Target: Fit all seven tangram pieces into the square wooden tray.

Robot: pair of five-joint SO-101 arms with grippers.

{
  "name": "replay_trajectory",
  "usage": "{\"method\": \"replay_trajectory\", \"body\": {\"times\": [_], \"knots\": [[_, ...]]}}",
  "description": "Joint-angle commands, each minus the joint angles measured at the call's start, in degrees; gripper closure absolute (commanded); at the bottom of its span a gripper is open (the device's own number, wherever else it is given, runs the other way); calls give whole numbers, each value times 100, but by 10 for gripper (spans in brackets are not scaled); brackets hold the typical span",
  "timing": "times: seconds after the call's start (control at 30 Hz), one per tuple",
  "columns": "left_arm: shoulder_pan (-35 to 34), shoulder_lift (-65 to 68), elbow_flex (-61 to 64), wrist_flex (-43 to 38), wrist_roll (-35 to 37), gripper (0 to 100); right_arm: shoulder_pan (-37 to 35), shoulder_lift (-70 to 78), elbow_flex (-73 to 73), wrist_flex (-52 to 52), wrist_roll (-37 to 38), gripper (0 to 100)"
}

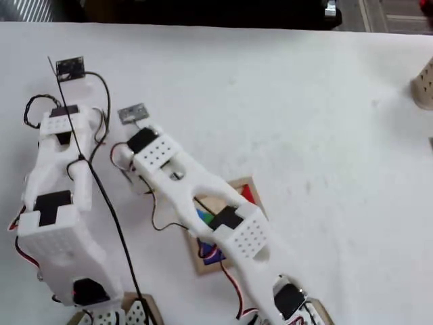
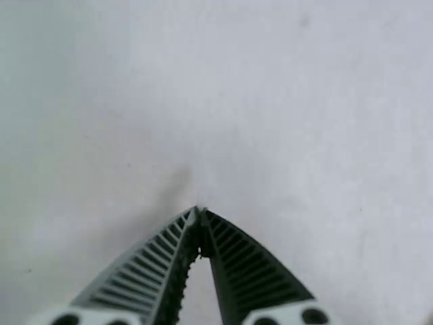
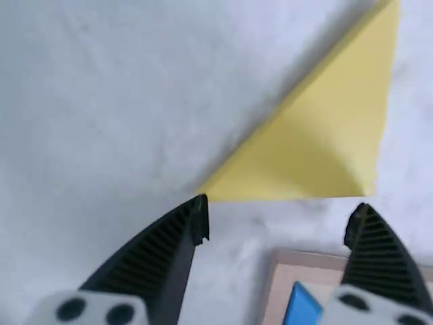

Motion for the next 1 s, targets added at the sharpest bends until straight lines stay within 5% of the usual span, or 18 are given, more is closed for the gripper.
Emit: {"method": "replay_trajectory", "body": {"times": [0.0,0.43,0.57,0.97], "knots": [[-4,-31,-316,-79,44,973,-303,-426,-35,31,492,680],[-4,-31,-299,-79,44,973,-462,-295,-9,-259,1248,743],[-4,-31,-290,-79,44,973,-251,-286,9,-330,1248,823],[-4,-31,-273,-79,44,973,954,-497,598,-163,1723,769]]}}
